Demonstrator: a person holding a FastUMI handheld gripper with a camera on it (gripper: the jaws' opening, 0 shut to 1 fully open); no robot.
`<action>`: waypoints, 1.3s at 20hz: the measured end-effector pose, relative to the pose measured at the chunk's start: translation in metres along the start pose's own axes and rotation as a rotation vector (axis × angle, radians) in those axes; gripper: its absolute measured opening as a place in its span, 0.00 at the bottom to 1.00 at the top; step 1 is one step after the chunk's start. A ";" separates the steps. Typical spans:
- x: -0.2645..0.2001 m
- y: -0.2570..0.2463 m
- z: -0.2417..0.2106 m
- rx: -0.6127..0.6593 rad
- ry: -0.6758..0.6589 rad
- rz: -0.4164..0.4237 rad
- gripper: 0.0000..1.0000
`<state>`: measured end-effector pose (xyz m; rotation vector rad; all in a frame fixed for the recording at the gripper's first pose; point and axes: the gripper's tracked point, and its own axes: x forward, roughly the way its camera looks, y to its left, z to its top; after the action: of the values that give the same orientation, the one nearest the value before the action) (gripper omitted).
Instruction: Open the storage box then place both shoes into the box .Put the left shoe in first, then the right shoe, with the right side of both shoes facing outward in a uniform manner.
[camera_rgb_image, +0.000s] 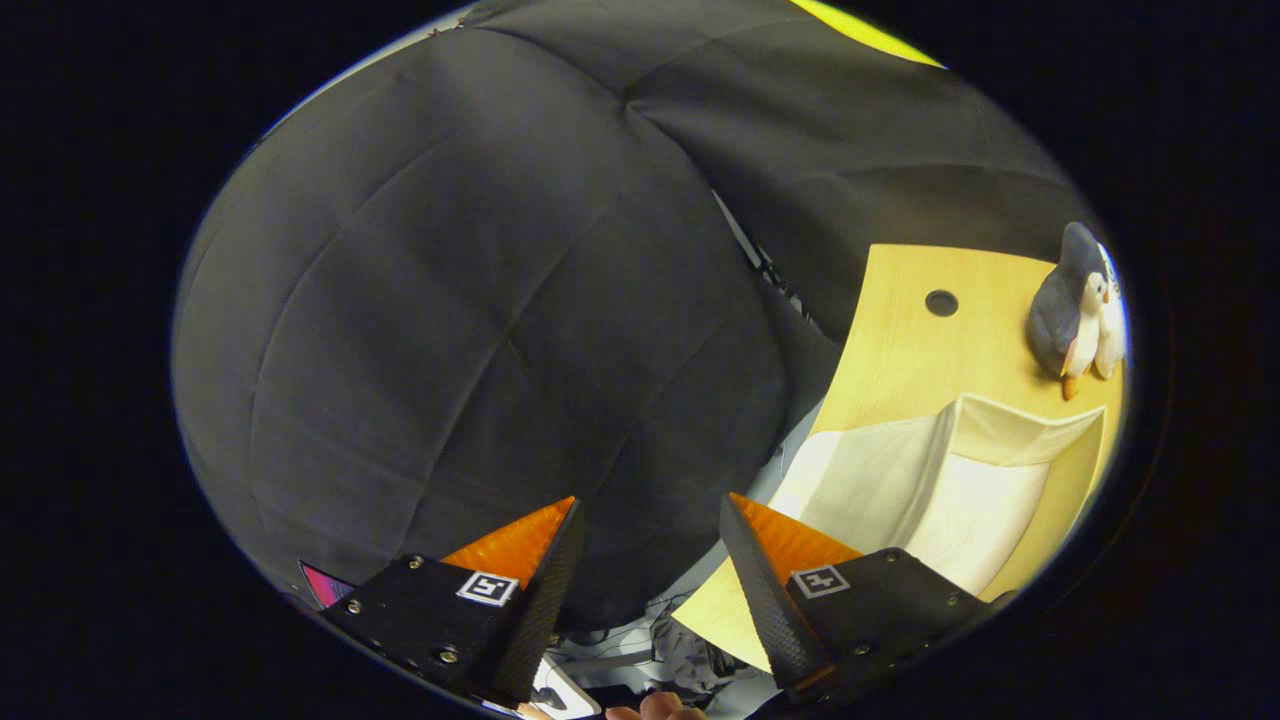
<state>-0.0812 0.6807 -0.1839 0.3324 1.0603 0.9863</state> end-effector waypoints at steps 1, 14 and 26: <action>-0.016 -0.009 0.006 -0.016 -0.024 -0.012 0.84; -0.205 -0.157 0.041 -0.122 -0.256 -0.336 0.84; -0.300 -0.287 -0.018 0.037 -0.284 -0.503 0.85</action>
<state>0.0118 0.2767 -0.2088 0.2119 0.8436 0.4536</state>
